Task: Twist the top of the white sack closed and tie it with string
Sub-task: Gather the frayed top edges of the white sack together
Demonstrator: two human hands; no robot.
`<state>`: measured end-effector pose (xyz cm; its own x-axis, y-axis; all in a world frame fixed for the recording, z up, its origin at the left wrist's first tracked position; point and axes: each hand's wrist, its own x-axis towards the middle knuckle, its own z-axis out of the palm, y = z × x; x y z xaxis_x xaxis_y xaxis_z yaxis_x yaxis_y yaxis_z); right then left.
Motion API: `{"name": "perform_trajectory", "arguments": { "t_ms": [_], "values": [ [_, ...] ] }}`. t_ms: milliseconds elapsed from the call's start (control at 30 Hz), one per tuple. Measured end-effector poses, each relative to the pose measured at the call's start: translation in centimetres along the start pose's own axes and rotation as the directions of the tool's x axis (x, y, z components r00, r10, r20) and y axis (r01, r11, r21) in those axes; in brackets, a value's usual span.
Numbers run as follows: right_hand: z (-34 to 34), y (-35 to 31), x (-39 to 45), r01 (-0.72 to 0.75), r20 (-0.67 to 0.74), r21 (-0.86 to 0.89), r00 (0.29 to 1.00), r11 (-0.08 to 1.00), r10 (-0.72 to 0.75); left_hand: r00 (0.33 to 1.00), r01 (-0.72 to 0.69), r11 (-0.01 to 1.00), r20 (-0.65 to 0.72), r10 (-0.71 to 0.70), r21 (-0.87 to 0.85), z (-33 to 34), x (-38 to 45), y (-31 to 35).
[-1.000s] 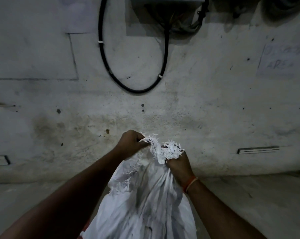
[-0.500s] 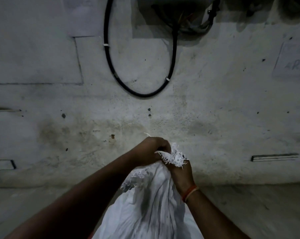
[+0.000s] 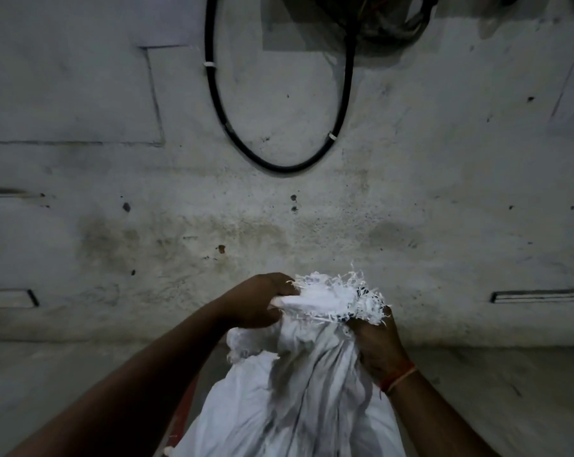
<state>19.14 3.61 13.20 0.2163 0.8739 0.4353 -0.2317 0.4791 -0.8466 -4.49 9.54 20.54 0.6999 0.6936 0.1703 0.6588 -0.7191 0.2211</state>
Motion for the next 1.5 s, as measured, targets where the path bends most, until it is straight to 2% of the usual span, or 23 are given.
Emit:
{"name": "perform_trajectory", "arguments": {
  "t_ms": [100, 233, 333, 433, 500, 567, 633, 667, 700, 767, 900, 967, 1000, 1067, 1133, 1167, 1233, 1300, 1367, 1400, 1500],
  "values": [
    [-0.7, 0.8, -0.1, -0.035, -0.056, 0.038, 0.998, 0.999, 0.038, 0.991, 0.076, 0.997, 0.105, -0.079, 0.032, 1.0, -1.1, -0.3],
    [-0.8, 1.5, -0.4, -0.077, -0.029, 0.079, 0.996, 0.994, 0.080, 0.976, 0.074, 0.997, 0.207, -0.072, -0.001, 3.5, -2.4, -0.3],
    [-0.4, 1.0, -1.1, -0.086, 0.000, 0.114, 0.996, 0.990, 0.087, 0.980, 0.174, 0.984, 0.098, -0.176, 0.025, 4.3, -2.4, -1.0],
    [-1.0, 0.5, -1.7, -0.101, -0.024, 0.081, 0.994, 0.992, 0.103, 0.939, 0.340, 0.939, 0.028, -0.342, 0.045, 4.6, -2.7, -2.8],
    [-1.4, -0.6, -1.9, -0.227, -0.016, 0.014, 0.974, 0.974, 0.227, 0.890, 0.455, 0.890, -0.040, -0.455, 0.017, 4.6, -3.1, -3.7],
    [-2.2, -0.9, -2.2, -0.386, -0.027, -0.054, 0.922, 0.921, 0.385, 0.838, 0.534, 0.846, -0.122, -0.531, -0.015, 4.4, -3.8, -4.1],
    [-2.3, -0.9, -2.1, -0.247, 0.024, -0.033, 0.969, 0.969, 0.248, 0.799, 0.578, 0.814, -0.161, -0.580, -0.067, 4.2, -4.4, -4.7],
    [-2.0, -1.1, -2.3, -0.175, 0.003, -0.019, 0.984, 0.984, 0.175, 0.787, 0.585, 0.803, -0.161, -0.595, -0.110, 4.1, -4.6, -5.2],
    [-2.0, -0.8, -2.3, -0.147, -0.049, -0.018, 0.988, 0.989, 0.146, 0.776, 0.586, 0.795, -0.174, -0.606, -0.153, 3.9, -4.8, -5.3],
    [-1.9, -0.6, -2.5, -0.139, -0.014, 0.041, 0.990, 0.989, 0.140, 0.774, 0.572, 0.783, -0.154, -0.614, -0.244, 3.4, -5.2, -5.4],
    [-1.7, -1.2, -2.8, -0.199, 0.069, 0.068, 0.978, 0.978, 0.195, 0.872, 0.462, 0.836, -0.022, -0.490, -0.295, 2.6, -5.5, -5.4],
    [-1.6, -1.0, -2.9, -0.219, 0.065, 0.065, 0.974, 0.974, 0.215, 0.915, 0.404, 0.903, 0.048, -0.402, -0.145, 2.4, -5.2, -4.8],
    [-1.5, -1.2, -3.0, -0.239, 0.060, 0.057, 0.970, 0.969, 0.235, 0.935, 0.354, 0.930, 0.041, -0.352, -0.102, 2.2, -4.8, -4.1],
    [-1.6, -1.6, -3.1, -0.269, 0.049, 0.000, 0.962, 0.963, 0.268, 0.979, 0.182, 0.977, -0.077, -0.191, -0.112, 1.6, -3.9, -1.7],
    [-1.5, -2.2, -3.6, -0.374, 0.065, -0.033, 0.925, 0.927, 0.375, 0.983, -0.050, 0.988, -0.180, 0.023, -0.146, 1.2, -2.7, 0.8],
    [-1.3, -2.6, -3.8, -0.395, 0.072, -0.056, 0.914, 0.917, 0.398, 0.980, -0.136, 0.974, -0.170, 0.105, -0.182, 1.0, -2.2, 1.8],
    [-1.2, -3.1, -3.5, -0.215, 0.092, -0.151, 0.969, 0.965, 0.230, 0.979, -0.206, 0.938, -0.052, 0.199, -0.278, 0.7, -1.4, 3.7],
    [-1.0, -3.5, -3.4, -0.148, 0.068, -0.211, 0.984, 0.966, 0.165, 0.960, -0.267, 0.946, 0.041, 0.279, -0.184, 0.9, -0.4, 4.7],
    [-1.1, -3.9, -3.4, -0.143, 0.126, -0.202, 0.977, 0.969, 0.170, 0.950, -0.289, 0.951, 0.089, 0.299, -0.111, 1.5, 0.4, 5.4],
    [-1.3, -4.3, -3.5, -0.136, 0.140, -0.210, 0.976, 0.968, 0.167, 0.958, -0.256, 0.962, 0.105, 0.266, -0.096, 1.6, 0.6, 5.5],
    [-2.0, -4.3, -3.6, -0.188, 0.081, -0.233, 0.974, 0.954, 0.212, 0.984, -0.155, 0.987, 0.078, 0.157, -0.032, 1.6, 0.8, 4.8]
  ]
}}
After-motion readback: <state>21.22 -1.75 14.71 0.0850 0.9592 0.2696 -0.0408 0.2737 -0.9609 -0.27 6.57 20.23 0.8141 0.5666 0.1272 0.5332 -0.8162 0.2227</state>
